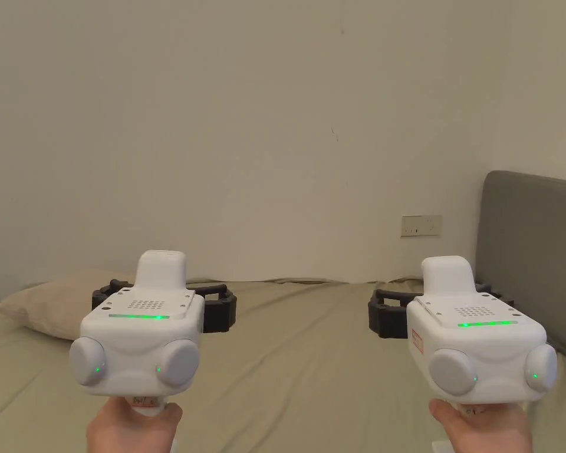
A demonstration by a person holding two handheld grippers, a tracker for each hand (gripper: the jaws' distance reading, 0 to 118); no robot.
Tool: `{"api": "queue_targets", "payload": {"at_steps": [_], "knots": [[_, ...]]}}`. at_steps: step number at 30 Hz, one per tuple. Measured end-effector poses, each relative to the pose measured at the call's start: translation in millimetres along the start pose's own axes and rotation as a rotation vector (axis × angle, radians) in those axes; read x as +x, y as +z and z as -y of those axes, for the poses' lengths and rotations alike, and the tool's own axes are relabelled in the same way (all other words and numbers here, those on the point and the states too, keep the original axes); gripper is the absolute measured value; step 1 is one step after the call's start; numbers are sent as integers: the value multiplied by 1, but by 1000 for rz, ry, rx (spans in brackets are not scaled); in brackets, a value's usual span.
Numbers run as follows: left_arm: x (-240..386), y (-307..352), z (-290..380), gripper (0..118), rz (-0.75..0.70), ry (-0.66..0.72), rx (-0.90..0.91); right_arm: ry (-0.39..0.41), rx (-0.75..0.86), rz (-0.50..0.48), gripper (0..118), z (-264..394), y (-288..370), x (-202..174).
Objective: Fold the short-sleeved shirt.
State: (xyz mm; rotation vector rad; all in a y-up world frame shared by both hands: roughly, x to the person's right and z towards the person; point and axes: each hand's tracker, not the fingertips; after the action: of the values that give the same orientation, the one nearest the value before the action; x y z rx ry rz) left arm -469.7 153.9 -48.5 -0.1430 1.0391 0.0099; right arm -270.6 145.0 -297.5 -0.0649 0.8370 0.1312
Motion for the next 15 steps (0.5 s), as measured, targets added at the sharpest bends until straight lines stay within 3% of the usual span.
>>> {"api": "queue_targets", "payload": {"at_steps": [15], "knots": [[4, 4, -11, 118, 0, -49, 28, 21, -14, -3, 118, 4, -2, 1]]}}
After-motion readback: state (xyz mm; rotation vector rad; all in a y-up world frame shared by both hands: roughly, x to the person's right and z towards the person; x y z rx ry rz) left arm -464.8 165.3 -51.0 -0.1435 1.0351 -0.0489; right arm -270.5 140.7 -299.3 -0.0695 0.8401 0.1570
